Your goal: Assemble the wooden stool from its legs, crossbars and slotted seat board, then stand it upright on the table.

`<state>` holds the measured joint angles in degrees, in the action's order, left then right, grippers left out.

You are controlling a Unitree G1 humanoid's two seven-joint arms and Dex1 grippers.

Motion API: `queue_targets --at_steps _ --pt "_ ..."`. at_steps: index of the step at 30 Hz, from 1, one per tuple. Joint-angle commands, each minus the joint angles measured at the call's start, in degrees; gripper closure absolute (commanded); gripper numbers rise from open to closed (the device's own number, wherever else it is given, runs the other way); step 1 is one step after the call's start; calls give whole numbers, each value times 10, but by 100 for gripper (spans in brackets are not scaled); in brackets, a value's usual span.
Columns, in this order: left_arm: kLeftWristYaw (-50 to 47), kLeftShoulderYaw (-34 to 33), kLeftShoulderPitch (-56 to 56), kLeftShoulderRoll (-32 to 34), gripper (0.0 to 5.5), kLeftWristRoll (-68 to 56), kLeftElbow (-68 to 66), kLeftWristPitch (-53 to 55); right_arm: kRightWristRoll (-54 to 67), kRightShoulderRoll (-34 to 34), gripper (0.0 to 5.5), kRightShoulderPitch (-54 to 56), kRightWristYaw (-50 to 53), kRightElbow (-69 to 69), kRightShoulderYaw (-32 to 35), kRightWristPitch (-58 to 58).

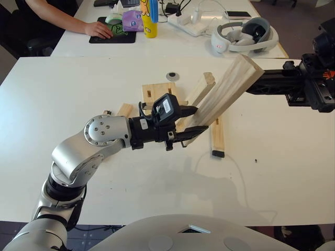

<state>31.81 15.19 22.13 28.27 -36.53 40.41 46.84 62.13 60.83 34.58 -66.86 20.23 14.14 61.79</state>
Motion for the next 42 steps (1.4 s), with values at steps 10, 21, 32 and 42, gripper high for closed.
queue_targets --at_steps 10,21,32,42 --pt "1 -1 1 -12 345 9 -3 -4 18 -18 550 22 15 20 -41 -2" --pt "9 1 6 -9 345 14 -9 -8 13 -30 550 9 23 40 -58 -9" --pt "48 -77 6 24 345 -33 -5 -4 -85 17 550 -157 24 -52 26 -55" --pt "133 -327 10 192 345 -169 -75 46 -155 -149 550 -320 174 74 -93 -94"
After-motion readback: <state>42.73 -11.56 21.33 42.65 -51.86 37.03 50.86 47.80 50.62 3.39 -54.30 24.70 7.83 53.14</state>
